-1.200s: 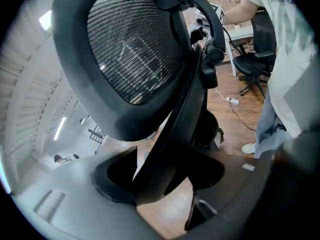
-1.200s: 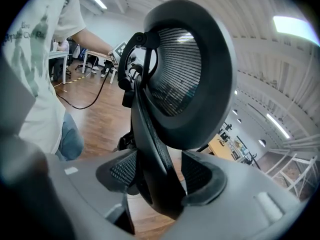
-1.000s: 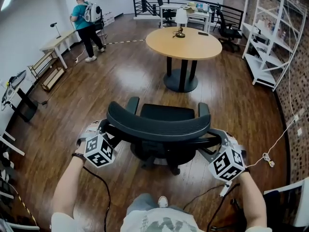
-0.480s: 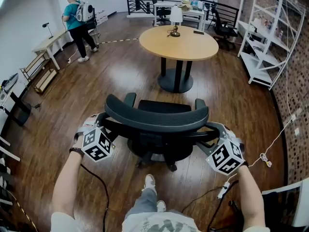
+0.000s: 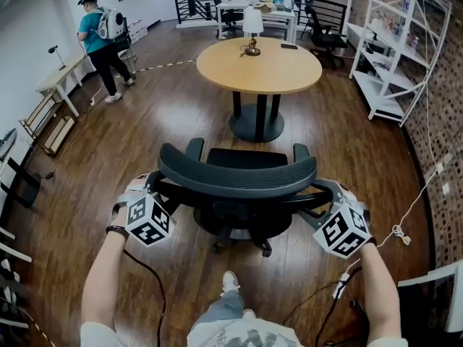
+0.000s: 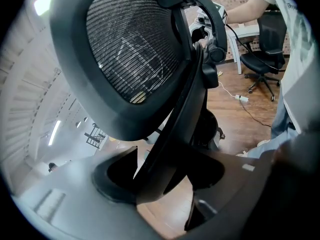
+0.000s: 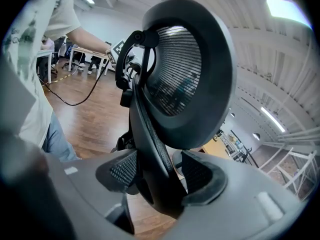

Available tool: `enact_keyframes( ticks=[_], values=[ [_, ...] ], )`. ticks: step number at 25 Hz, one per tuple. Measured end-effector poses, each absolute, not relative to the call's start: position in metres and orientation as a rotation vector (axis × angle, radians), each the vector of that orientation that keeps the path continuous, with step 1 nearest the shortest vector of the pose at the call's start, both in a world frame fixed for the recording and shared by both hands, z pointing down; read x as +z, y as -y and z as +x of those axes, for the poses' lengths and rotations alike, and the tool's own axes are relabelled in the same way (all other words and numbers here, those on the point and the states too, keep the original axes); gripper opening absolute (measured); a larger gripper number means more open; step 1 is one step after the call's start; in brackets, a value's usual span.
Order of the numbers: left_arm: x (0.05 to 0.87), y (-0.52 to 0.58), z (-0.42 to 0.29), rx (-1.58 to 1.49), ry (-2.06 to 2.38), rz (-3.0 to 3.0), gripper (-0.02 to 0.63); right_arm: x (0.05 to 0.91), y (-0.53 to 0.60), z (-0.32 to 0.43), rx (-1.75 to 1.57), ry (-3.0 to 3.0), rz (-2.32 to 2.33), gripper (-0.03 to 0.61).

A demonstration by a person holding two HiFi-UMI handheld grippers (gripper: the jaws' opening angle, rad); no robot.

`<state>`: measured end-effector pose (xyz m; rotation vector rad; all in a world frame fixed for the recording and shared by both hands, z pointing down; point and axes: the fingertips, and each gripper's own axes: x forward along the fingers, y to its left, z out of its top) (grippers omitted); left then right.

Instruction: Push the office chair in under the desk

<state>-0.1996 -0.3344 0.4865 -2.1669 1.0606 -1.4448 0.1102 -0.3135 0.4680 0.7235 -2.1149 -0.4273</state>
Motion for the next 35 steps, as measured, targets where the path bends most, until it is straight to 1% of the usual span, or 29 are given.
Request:
enact_keyframes(
  ticks=[16, 35],
  values=[
    [0.483, 0.476, -0.201, -1.442, -0.983, -2.174, 0.298, 0.466, 0.439, 0.108, -0.376, 2.072, 0.809, 0.281],
    [0.482, 0.601, -0.198, -1.434, -0.948, -2.179, 0.298, 0.464, 0.557, 0.109, -0.350, 2.056, 0.875, 0.291]
  ],
)
